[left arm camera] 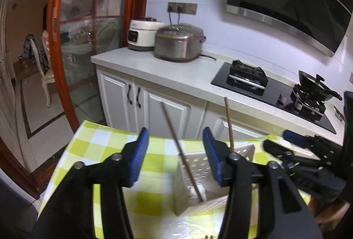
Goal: Organize utensils
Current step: 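Lift the chopstick with the right gripper and drop it into the caddy, then bring the open right gripper back over the remaining chopsticks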
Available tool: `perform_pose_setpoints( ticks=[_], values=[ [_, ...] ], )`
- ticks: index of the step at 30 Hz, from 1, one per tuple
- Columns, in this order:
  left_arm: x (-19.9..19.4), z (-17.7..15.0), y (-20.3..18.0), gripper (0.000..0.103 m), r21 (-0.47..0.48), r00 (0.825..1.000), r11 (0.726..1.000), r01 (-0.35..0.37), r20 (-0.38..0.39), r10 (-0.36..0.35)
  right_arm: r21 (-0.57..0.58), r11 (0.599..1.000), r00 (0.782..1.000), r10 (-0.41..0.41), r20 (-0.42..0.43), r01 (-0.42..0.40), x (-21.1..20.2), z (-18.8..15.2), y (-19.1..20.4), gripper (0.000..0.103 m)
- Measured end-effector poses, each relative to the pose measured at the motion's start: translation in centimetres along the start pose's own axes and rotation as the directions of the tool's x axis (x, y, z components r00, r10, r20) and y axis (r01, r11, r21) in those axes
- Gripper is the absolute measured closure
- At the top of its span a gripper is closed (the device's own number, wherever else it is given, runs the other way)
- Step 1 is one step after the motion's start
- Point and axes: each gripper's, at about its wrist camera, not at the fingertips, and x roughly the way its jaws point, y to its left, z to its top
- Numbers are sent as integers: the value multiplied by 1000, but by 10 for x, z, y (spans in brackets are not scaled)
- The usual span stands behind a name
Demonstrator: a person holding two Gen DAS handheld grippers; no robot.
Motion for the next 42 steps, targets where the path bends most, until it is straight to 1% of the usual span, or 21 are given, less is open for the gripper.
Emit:
perform_pose_setpoints(
  ticks=[2,3,5,9,11,12,15,18,20,23,29,32,33,34,37,42],
  values=[
    [-17,-8,7,40,-6,999,1000,-19,27,19,14,1000,1000,13,10,-13,-11,-12,-8,43],
    [-25,-14,10,36,-11,999,1000,-28,39,29,19,1000,1000,18,10,-18,-16,-19,-11,43],
    [-41,-26,14,26,-20,998,999,-42,56,43,26,999,1000,28,13,-29,-27,-35,-15,43],
    [-65,-59,14,20,3,998,999,-51,40,51,36,998,998,60,0,-60,-43,-74,-15,43],
    [-75,-75,13,13,6,998,999,-49,31,49,40,997,997,72,-8,-71,-50,-98,-13,43],
    [-79,-85,12,11,8,999,999,-43,25,43,46,996,997,77,-12,-77,-52,-106,-12,43],
    [-87,-112,9,11,36,999,999,-31,-7,31,69,994,996,89,-32,-86,-58,-138,-10,43],
    [-91,-136,6,11,61,999,997,-44,-30,45,94,991,994,98,-50,-93,-62,-167,-6,43],
    [-92,-149,8,11,51,998,998,-43,-45,46,112,988,991,112,-69,-104,-62,-184,-3,43],
    [-91,-166,11,11,28,997,999,-23,-78,25,113,988,989,113,-90,-102,-62,-203,3,43],
    [-83,-197,11,11,32,990,999,-12,-141,17,107,990,986,108,-129,-95,-54,-223,17,45],
    [-80,-211,10,11,35,986,999,0,-168,6,81,993,982,98,-159,-86,-46,-229,26,50],
    [-80,-216,8,11,44,985,999,2,-174,5,75,994,982,96,-165,-84,-44,-229,28,54],
    [-79,-218,7,11,53,984,999,1,-175,9,68,995,981,89,-170,-78,-42,-230,30,58],
    [-79,-224,5,11,85,984,996,-10,-175,25,58,996,980,74,-182,-65,-37,-230,32,66],
    [-79,-226,6,11,84,986,996,-12,-166,26,33,998,978,57,-199,-52,-30,-228,38,75]
  ],
)
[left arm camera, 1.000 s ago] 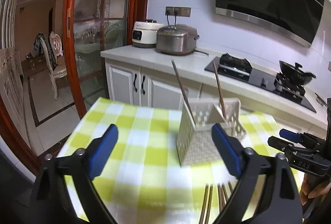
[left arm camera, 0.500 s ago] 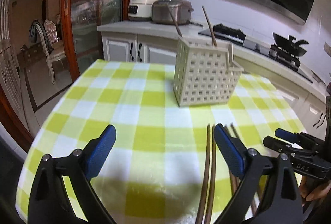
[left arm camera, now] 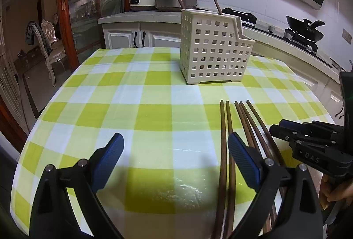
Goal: Organize utensils
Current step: 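Bring the open right gripper back over the remaining chopsticks, then close the right gripper on a brown chopstick while the left gripper closes on another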
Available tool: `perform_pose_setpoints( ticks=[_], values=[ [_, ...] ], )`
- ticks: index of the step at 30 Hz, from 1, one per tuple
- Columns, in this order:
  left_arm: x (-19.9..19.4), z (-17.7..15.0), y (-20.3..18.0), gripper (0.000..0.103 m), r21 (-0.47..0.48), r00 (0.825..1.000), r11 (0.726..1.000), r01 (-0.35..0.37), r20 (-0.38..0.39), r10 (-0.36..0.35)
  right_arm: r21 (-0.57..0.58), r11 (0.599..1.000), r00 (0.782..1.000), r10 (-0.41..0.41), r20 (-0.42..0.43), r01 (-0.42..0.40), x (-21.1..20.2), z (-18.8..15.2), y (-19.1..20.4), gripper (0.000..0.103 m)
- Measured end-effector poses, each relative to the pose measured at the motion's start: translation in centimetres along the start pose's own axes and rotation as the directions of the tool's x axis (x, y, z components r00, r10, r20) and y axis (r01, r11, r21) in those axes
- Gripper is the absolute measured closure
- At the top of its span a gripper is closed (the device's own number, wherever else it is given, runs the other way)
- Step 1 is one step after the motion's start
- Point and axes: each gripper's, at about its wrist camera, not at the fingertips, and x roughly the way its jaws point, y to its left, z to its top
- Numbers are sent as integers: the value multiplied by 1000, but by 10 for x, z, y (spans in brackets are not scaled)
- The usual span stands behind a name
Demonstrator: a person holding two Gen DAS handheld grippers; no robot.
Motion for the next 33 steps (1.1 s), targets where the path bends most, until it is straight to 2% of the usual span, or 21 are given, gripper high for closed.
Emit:
perform_pose_setpoints(
  ticks=[13,15,19,24,26,33],
  values=[
    [-3,-3,0,11,16,1000,1000,-11,6,11,-48,998,999,-43,-33,42,21,7,13,85],
    [-1,-3,-1,11,18,1000,1000,-6,-5,6,-62,996,998,-60,-32,58,23,9,15,86],
    [5,-1,-5,12,37,1000,999,-8,-29,9,-75,993,995,-91,-30,89,24,10,15,94],
    [16,3,-13,12,83,998,997,-5,-59,10,-61,994,995,-96,-27,94,19,5,10,96],
    [24,6,-19,19,108,997,994,-1,-81,9,-40,996,996,-83,-27,82,17,3,4,96],
    [55,16,-43,35,199,987,980,31,-159,1,-23,998,998,-62,-28,61,11,-3,-4,96]
  ],
)
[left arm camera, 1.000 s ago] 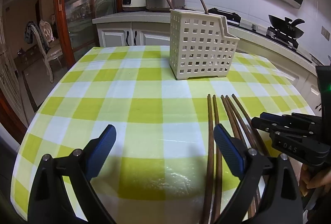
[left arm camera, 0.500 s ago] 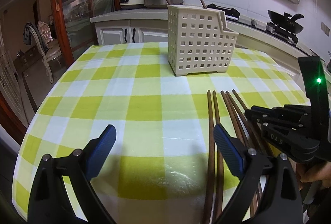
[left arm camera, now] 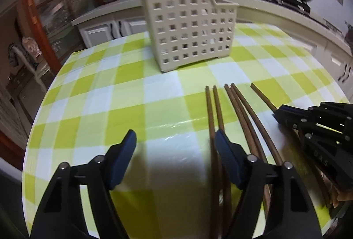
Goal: Organize utensils
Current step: 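Close the right gripper on a brown chopstick while the left gripper closes on another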
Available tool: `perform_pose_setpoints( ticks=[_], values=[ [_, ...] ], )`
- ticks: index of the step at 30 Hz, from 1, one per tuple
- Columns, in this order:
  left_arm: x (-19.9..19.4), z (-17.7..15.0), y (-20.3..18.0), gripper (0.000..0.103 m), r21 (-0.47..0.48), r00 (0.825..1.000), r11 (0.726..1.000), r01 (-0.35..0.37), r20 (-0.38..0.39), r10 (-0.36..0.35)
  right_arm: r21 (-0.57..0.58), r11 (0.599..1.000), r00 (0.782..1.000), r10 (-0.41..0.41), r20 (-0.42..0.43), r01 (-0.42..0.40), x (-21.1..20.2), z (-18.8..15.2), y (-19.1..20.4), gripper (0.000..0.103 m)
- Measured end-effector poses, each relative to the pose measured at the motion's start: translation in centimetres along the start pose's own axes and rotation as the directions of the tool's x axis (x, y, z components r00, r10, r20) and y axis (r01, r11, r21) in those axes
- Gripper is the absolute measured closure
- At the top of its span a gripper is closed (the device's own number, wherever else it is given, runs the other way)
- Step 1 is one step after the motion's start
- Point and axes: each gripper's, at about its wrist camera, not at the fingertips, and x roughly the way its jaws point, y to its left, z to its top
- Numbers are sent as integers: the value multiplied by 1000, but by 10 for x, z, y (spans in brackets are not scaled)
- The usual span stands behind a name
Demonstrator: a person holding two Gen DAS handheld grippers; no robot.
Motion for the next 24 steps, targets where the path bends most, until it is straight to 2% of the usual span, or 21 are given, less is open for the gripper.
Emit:
perform_pose_setpoints(
  ticks=[8,18,21,23,24],
  values=[
    [19,10,-12,49,59,998,998,11,-58,-7,21,999,999,36,-7,-35,0,0,-6,96],
    [25,13,-21,55,97,997,995,22,-81,-14,26,999,999,48,-10,-47,0,0,-7,96],
    [28,13,-23,65,99,995,994,41,-93,-32,27,998,999,50,-13,-49,0,1,-7,96],
    [29,14,-23,79,95,992,992,77,-103,-67,28,998,998,55,-24,-55,1,2,-8,96],
    [29,14,-25,82,98,991,991,91,-108,-80,24,998,998,58,-31,-57,1,3,-8,96]
  ],
)
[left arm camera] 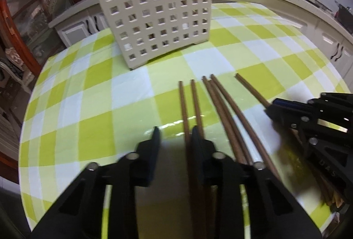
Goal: Organize utensils
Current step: 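Close the right gripper on a brown chopstick while the left gripper closes on another, then lift both held chopsticks and carry them over the white caddy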
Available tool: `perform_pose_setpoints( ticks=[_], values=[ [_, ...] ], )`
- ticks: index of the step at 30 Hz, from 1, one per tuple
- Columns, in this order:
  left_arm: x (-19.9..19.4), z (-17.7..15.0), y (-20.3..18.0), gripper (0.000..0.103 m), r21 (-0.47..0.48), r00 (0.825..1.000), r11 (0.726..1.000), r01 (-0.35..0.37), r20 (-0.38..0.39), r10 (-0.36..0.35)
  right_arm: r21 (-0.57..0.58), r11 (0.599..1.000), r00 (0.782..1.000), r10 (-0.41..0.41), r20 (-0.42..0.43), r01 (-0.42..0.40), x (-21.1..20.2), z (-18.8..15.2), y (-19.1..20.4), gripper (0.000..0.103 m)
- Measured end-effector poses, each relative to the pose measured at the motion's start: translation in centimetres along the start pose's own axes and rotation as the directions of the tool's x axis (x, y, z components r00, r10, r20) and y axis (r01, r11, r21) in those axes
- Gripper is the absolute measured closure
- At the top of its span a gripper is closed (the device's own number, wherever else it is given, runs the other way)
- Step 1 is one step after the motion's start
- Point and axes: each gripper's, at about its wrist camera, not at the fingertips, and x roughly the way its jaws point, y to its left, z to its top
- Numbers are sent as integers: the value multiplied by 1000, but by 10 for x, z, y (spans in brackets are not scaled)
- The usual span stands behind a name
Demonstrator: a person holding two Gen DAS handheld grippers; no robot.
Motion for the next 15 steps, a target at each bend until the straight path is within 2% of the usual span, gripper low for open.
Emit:
perform_pose_setpoints(
  ticks=[2,3,5,8,11,15],
  values=[
    [1,1,-5,95,15,1000,1000,12,-4,-12,-11,1000,1000,-1,-11,1,0,1,1,95],
    [1,2,-7,96,23,1000,1000,14,-5,-13,-17,1000,1000,-4,-13,3,1,2,1,96],
    [1,2,-9,96,25,1000,1000,10,-5,-10,-32,999,1000,-14,-17,13,1,2,3,96],
    [2,2,-5,97,1,999,999,42,-7,-42,-51,998,1000,-26,-17,25,1,1,6,96],
    [2,2,2,97,-26,997,997,77,-7,-78,-44,999,1000,-17,-13,16,2,2,4,96],
    [-6,3,6,97,-46,997,996,82,18,-81,-24,1000,1000,1,19,0,-5,4,2,96]
  ],
)
